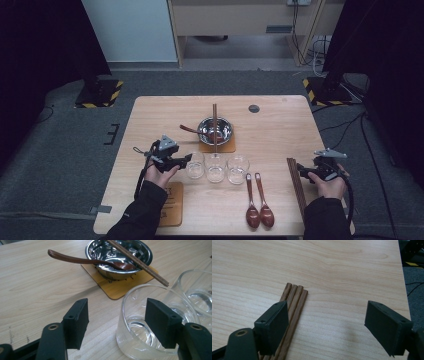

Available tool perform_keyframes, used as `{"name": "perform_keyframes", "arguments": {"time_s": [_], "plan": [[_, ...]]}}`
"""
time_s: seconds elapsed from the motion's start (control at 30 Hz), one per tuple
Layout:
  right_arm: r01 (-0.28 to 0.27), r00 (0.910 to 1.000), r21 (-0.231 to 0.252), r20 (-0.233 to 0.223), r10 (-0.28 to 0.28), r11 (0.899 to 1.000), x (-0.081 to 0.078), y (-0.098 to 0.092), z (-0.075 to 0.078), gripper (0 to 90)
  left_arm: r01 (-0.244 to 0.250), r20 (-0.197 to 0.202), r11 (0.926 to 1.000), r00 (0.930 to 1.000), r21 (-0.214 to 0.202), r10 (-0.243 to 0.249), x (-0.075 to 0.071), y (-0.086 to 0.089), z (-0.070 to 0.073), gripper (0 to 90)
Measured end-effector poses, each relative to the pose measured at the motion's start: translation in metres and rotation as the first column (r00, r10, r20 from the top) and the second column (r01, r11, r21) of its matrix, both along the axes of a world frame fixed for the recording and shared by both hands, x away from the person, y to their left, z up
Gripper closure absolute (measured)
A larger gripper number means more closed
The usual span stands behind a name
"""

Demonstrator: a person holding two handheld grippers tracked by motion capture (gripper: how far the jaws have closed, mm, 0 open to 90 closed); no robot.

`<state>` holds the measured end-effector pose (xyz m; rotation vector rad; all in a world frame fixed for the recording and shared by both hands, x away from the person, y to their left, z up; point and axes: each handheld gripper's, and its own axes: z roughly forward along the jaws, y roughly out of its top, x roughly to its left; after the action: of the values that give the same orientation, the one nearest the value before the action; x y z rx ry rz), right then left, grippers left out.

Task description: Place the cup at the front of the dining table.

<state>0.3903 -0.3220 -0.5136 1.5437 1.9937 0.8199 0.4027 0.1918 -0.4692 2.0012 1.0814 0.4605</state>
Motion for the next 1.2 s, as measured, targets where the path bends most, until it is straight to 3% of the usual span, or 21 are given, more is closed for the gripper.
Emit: {"name": "perform_keyframes", "arguments": {"time_s": [0.2,0.57,0.63,0.97,1.2], "plan": [[0.022,0.9996,-0.015,-0.015,-0.022,1.000,0.001,-0.008,-0.006,19.1,-0.006,-0.027,0.9992,0.9996,0.040,0.007,0.002,-0.003,-0.003,39.9],[0.030,0.9988,-0.022,-0.037,-0.031,0.999,0.001,-0.014,-0.014,18.7,-0.024,-0.082,0.9973,0.9962,0.069,0.029,0.008,-0.010,-0.008,52.5],[0.032,0.9984,-0.021,-0.046,-0.033,0.999,0.001,-0.015,-0.015,18.7,-0.028,-0.099,0.9981,0.9945,0.056,0.033,0.009,-0.010,-0.008,54.0],[0.025,0.9988,-0.006,-0.042,-0.026,1.000,0.001,-0.015,-0.017,17.8,-0.012,-0.127,0.9964,0.9916,0.084,0.022,0.013,-0.021,-0.012,64.0],[0.027,0.9989,0.000,-0.039,-0.027,1.000,0.001,-0.016,-0.018,16.8,-0.007,-0.170,0.9934,0.9851,0.114,0.027,0.015,-0.027,-0.012,70.7]]}}
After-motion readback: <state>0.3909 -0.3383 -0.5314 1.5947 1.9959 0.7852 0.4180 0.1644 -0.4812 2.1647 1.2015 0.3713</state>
